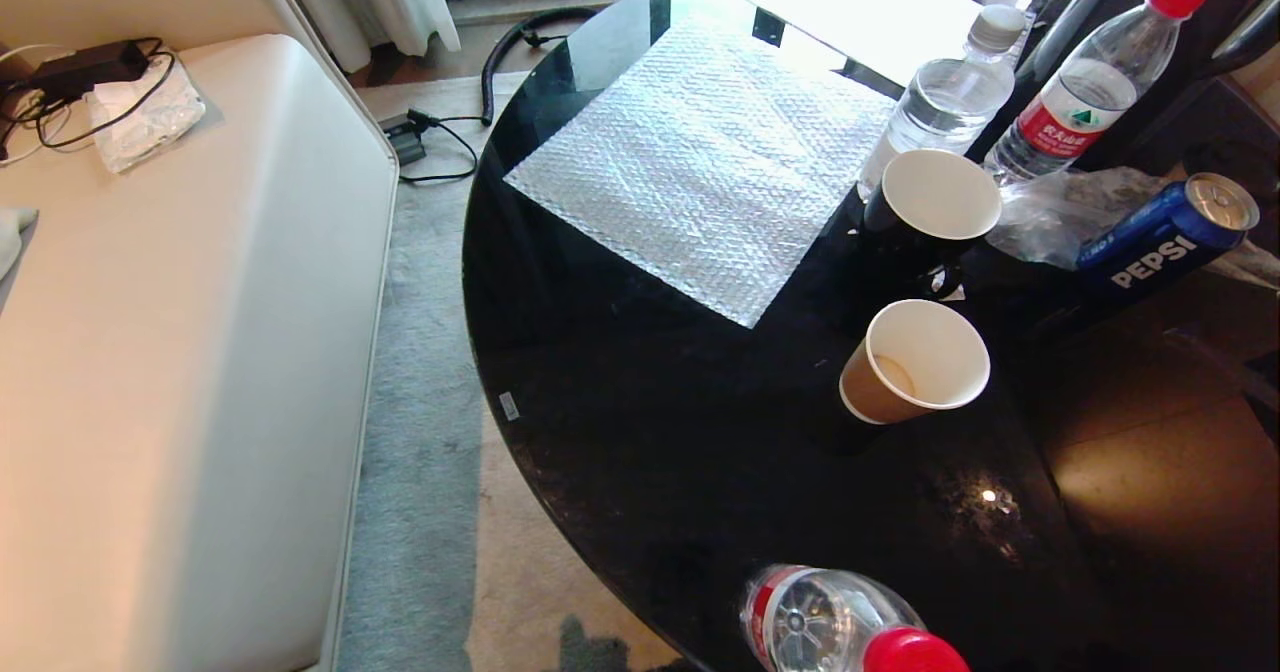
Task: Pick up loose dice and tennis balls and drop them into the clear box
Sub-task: Put the toys in the box
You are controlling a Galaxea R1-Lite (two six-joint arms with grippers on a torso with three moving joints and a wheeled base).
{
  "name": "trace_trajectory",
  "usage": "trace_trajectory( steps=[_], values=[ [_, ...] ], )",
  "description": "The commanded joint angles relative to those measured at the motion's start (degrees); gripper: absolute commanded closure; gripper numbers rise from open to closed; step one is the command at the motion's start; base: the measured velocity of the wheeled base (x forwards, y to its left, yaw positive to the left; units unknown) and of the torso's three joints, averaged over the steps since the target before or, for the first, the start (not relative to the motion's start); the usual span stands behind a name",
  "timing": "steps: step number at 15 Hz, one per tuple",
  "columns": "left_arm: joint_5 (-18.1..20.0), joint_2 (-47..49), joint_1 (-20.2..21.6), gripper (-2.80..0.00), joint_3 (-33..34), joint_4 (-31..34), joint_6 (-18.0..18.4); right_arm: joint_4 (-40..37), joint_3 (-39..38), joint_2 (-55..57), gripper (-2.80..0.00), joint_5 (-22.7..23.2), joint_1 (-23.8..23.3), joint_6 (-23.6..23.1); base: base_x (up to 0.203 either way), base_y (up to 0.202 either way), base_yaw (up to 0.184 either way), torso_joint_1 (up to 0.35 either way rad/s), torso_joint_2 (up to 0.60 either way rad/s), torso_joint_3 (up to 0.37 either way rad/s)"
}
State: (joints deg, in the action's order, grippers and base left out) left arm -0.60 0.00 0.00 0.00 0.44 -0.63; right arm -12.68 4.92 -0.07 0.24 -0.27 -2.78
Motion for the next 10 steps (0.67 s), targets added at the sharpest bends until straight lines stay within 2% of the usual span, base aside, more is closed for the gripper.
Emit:
trace_trajectory(
  steps=[1,10],
  values=[
    [-0.02,0.0,0.0,0.0,0.0,0.0,-0.07,-0.07,0.0,0.07,0.0,0.02,0.0,-0.04,0.0,0.0,0.0,0.0,0.0,0.0],
    [-0.02,0.0,0.0,0.0,0.03,0.0,0.19,-0.07,0.0,-0.01,0.0,0.02,0.0,0.05,0.0,0.0,0.0,0.0,0.0,0.0]
  ],
)
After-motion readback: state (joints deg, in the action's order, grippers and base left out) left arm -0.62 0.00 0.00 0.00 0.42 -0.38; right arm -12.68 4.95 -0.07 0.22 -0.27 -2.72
